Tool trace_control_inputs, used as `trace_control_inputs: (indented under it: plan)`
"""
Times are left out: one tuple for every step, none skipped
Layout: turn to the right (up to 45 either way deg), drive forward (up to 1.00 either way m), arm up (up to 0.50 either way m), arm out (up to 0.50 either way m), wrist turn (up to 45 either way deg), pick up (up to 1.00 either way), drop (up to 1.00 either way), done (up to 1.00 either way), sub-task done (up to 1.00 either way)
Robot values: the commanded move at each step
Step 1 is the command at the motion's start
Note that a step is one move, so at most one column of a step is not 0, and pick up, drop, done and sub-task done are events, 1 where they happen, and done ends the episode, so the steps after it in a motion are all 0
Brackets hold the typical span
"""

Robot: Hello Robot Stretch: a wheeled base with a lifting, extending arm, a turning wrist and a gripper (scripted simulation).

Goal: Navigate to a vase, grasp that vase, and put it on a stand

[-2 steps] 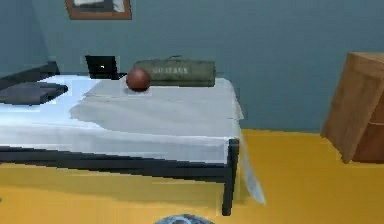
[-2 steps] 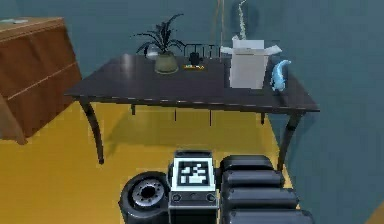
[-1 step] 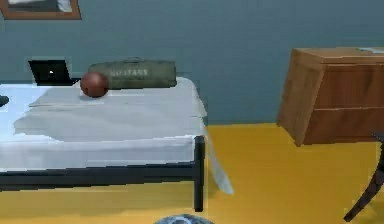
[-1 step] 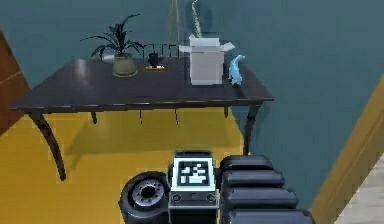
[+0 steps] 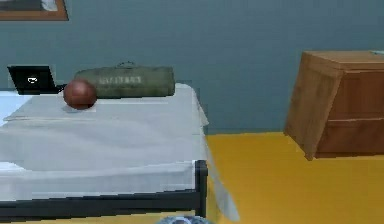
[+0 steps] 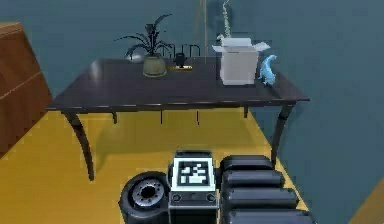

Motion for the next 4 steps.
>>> trace_control_inputs:
  plan:
    - [-45.0,0.00,0.00,0.00,0.0,0.00,0.00,0.00,0.00]
    - [-15.0,0.00,0.00,0.00,0.0,0.00,0.00,0.00,0.00]
    - [0.0,0.75,0.00,0.00,0.0,0.00,0.00,0.00,0.00]
    - [-30.0,0.00,0.00,0.00,0.0,0.00,0.00,0.00,0.00]
